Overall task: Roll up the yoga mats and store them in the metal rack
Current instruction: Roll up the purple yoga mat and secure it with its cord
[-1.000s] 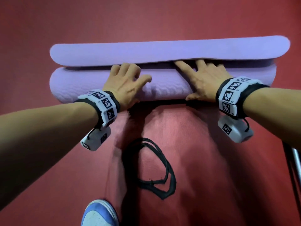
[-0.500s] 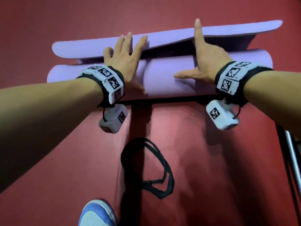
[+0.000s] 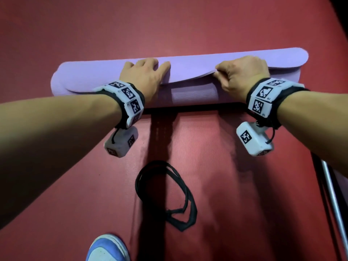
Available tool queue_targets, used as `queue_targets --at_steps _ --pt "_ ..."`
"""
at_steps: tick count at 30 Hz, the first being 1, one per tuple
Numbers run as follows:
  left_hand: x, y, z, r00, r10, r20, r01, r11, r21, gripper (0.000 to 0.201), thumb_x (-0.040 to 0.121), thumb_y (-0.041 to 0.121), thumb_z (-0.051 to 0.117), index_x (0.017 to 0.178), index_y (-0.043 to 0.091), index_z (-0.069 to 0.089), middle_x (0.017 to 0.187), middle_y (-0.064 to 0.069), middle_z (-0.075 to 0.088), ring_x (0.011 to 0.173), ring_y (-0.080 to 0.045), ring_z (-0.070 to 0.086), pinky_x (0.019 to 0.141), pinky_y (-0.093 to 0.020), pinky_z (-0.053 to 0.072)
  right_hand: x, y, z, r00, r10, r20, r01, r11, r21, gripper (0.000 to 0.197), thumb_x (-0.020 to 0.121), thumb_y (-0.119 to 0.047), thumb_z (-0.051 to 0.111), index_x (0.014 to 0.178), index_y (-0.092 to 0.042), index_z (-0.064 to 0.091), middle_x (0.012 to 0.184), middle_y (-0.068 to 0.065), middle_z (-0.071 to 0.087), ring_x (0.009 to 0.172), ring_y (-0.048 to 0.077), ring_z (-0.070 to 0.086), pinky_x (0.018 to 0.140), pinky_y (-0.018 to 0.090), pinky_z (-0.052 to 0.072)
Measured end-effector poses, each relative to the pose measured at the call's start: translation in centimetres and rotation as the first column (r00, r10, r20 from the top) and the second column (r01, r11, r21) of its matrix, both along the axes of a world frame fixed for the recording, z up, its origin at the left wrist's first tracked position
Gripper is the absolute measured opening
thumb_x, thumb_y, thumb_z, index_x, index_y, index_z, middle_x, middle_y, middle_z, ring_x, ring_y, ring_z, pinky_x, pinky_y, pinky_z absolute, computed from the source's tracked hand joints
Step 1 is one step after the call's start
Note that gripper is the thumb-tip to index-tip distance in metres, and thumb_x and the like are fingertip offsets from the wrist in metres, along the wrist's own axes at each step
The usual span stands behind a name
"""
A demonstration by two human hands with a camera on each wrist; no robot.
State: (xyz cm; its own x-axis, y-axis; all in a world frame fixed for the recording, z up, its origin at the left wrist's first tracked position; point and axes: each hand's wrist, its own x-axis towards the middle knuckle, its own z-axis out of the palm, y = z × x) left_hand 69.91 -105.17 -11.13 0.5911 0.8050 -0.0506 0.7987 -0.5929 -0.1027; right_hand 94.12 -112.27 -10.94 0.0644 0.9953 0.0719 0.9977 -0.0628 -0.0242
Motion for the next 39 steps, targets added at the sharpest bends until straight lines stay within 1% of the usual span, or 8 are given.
queue_targets --at_steps 7,14,17,24,30,33,36,39 --pt "-0.3 -1.6 -0.6 0.99 -0.076 -0.116 0.084 0.994 0.071 0.053 0.086 0.015 0.053 0.137 0.01 0.038 0.131 -0.02 0.046 0.113 -0.04 0.047 0.081 -0.048 0.04 -1.2 -2.0 1.2 0.974 0.128 0.186 -0.1 0.983 -0.156 0.045 0.096 -0.053 0.039 0.095 -0.015 0.063 0.09 0.02 0.067 0.083 0.038 0.063 0.065 0.033 0.033" --pt "-0.5 -2.1 -0.7 0.985 -0.175 -0.007 0.175 0.984 0.028 0.066 0.091 0.053 0.021 0.123 0.007 0.056 0.141 -0.008 0.047 0.125 -0.032 0.046 0.085 -0.048 0.038 -4.7 -1.5 2.6 0.935 0.247 0.254 -0.164 0.937 -0.308 0.044 0.102 -0.04 0.034 0.107 -0.011 0.067 0.116 0.017 0.065 0.101 0.041 0.062 0.071 0.036 0.038" --pt "-0.2 -1.6 0.6 0.988 -0.111 0.108 0.118 0.991 -0.065 0.039 0.091 0.047 0.052 0.112 0.018 0.068 0.13 -0.003 0.057 0.117 -0.033 0.049 0.088 -0.045 0.038 -5.4 -0.8 2.2 0.971 0.172 0.167 -0.123 0.955 -0.27 0.034 0.096 -0.039 0.05 0.112 -0.012 0.06 0.114 0.018 0.061 0.104 0.038 0.057 0.07 0.037 0.035" --pt "-1.8 -2.6 -0.5 0.979 0.178 0.097 -0.162 0.975 -0.155 0.11 0.053 0.076 0.076 0.144 0.034 0.031 0.15 -0.008 0.028 0.135 -0.032 0.028 0.103 -0.052 0.027 -5.4 0.7 0.6 0.985 0.169 0.034 -0.143 0.911 -0.388 0.125 0.058 -0.061 0.083 0.153 -0.029 0.009 0.154 0.016 0.021 0.142 0.036 0.023 0.109 0.055 0.027" --pt "-5.4 -2.4 -0.8 0.921 0.387 0.046 -0.365 0.898 -0.245 0.111 0.055 0.091 0.058 0.147 0.042 0.02 0.163 -0.011 0.003 0.149 -0.036 -0.007 0.111 -0.06 0.011 -6.3 0.6 0.2 0.978 0.164 0.131 -0.082 0.873 -0.481 0.138 0.051 -0.067 0.082 0.152 -0.032 -0.004 0.157 0.012 0.014 0.142 0.037 0.018 0.111 0.06 0.021" --pt "-6.0 -2.4 -0.8 0.953 0.298 -0.05 -0.301 0.929 -0.216 0.115 0.058 0.09 0.054 0.152 0.037 0.013 0.163 -0.002 0.005 0.15 -0.032 -0.004 0.109 -0.065 0.014 -8.8 -0.1 0.9 0.883 0.419 0.21 -0.323 0.869 -0.374 0.119 0.056 -0.064 0.081 0.15 -0.025 0.02 0.153 0.017 0.022 0.134 0.041 0.03 0.102 0.057 0.03" --pt "-6.0 -2.7 -0.8 0.975 0.222 -0.022 -0.222 0.953 -0.206 0.108 0.064 0.079 0.063 0.151 0.032 0.018 0.158 0.0 0.02 0.145 -0.027 0.016 0.108 -0.066 0.017 -13.8 -1.8 0.2 0.662 0.75 0.007 -0.736 0.651 -0.185 0.056 0.079 -0.048 0.072 0.123 -0.016 0.057 0.119 0.016 0.056 0.098 0.038 0.058 0.07 0.041 0.043" --pt "-5.8 -2.2 -0.3 0.974 0.221 0.045 -0.2 0.939 -0.278 0.107 0.061 0.083 0.059 0.15 0.033 0.025 0.156 0.002 0.027 0.142 -0.025 0.022 0.11 -0.061 0.016 -17.6 -4.2 -2.8 0.727 0.67 -0.153 -0.624 0.551 -0.554 0.038 0.092 -0.045 0.058 0.116 -0.016 0.06 0.116 0.011 0.062 0.102 0.034 0.063 0.069 0.034 0.045"
